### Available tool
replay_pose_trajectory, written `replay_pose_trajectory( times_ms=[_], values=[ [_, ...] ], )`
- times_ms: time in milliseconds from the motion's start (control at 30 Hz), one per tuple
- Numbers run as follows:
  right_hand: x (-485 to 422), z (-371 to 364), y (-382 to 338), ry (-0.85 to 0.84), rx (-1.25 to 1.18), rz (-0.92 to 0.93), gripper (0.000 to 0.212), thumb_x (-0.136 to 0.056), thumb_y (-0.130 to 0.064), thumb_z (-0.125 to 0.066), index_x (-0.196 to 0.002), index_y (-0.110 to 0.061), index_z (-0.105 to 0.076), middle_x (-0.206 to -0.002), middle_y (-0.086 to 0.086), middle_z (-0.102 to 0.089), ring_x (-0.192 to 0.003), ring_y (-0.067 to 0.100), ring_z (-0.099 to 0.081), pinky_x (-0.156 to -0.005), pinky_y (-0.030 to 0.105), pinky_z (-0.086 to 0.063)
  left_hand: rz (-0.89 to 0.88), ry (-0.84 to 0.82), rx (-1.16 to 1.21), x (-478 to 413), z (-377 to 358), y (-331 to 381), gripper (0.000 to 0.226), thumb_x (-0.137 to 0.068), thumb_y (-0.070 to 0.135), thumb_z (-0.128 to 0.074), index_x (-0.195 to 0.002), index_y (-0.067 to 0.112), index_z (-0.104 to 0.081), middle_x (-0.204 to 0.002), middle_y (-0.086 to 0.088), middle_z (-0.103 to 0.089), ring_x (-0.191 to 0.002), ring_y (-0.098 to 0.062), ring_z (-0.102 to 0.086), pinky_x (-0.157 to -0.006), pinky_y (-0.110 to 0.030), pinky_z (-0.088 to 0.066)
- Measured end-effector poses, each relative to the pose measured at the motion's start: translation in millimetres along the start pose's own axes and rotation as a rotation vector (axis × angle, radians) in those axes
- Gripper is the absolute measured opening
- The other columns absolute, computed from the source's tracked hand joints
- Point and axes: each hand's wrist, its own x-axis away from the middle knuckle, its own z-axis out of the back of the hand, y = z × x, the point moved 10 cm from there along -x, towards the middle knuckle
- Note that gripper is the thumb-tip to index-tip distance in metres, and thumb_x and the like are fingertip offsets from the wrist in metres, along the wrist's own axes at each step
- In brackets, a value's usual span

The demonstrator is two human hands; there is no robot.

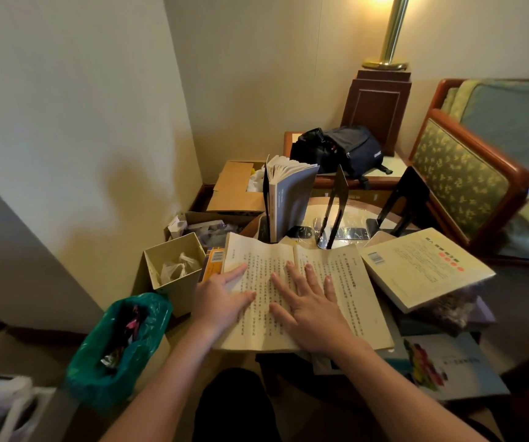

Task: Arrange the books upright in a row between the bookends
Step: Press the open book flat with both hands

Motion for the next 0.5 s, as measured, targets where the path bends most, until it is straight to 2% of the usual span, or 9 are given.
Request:
replay_pose_trajectory(
  times_ms=[67,200,333,400,500],
  values=[
    [1,0,-1,0.006,-0.003,-0.003,0.066,-0.096,-0.072,-0.014,-0.153,-0.051,0.012,-0.162,-0.015,0.027,-0.146,0.020,0.035,-0.116,0.051,0.024,-0.034,-0.020,-0.043,-13,0,5,0.063,-0.082,0.038,-0.079,-0.138,0.043,-0.052,-0.133,-0.003,-0.058,-0.103,-0.016,-0.057,-0.075,-0.023,-0.052],
    [1,0,-1,0.009,0.003,-0.003,0.066,-0.096,-0.073,-0.013,-0.153,-0.052,0.014,-0.163,-0.014,0.026,-0.146,0.021,0.034,-0.117,0.053,0.022,-0.080,-0.029,-0.135,-37,0,18,0.062,-0.082,0.039,-0.079,-0.138,0.043,-0.053,-0.146,-0.012,-0.049,-0.130,-0.031,-0.049,-0.098,-0.040,-0.050],
    [2,0,-1,0.013,0.023,0.001,0.066,-0.096,-0.073,-0.012,-0.152,-0.052,0.016,-0.163,-0.014,0.026,-0.146,0.022,0.035,-0.118,0.055,0.021,-0.141,0.001,-0.142,-57,-1,32,0.053,-0.086,0.032,-0.076,-0.135,0.040,-0.058,-0.149,-0.013,-0.045,-0.139,-0.032,-0.041,-0.104,-0.044,-0.044],
    [1,0,0,0.012,0.023,-0.002,0.066,-0.096,-0.073,-0.012,-0.152,-0.053,0.016,-0.163,-0.014,0.026,-0.146,0.022,0.034,-0.118,0.055,0.020,-0.163,0.029,-0.147,-66,-2,37,0.046,-0.088,0.030,-0.074,-0.132,0.037,-0.062,-0.141,-0.013,-0.053,-0.132,-0.031,-0.047,-0.097,-0.034,-0.045],
    [0,0,-1,0.017,0.018,-0.007,0.066,-0.095,-0.074,-0.012,-0.151,-0.053,0.017,-0.162,-0.014,0.028,-0.146,0.022,0.034,-0.118,0.055,0.021,-0.232,0.105,-0.165,-68,-2,44,0.037,-0.090,0.030,-0.072,-0.126,0.032,-0.067,-0.111,-0.005,-0.060,-0.111,-0.030,-0.059,-0.080,-0.024,-0.046]
  ],
)
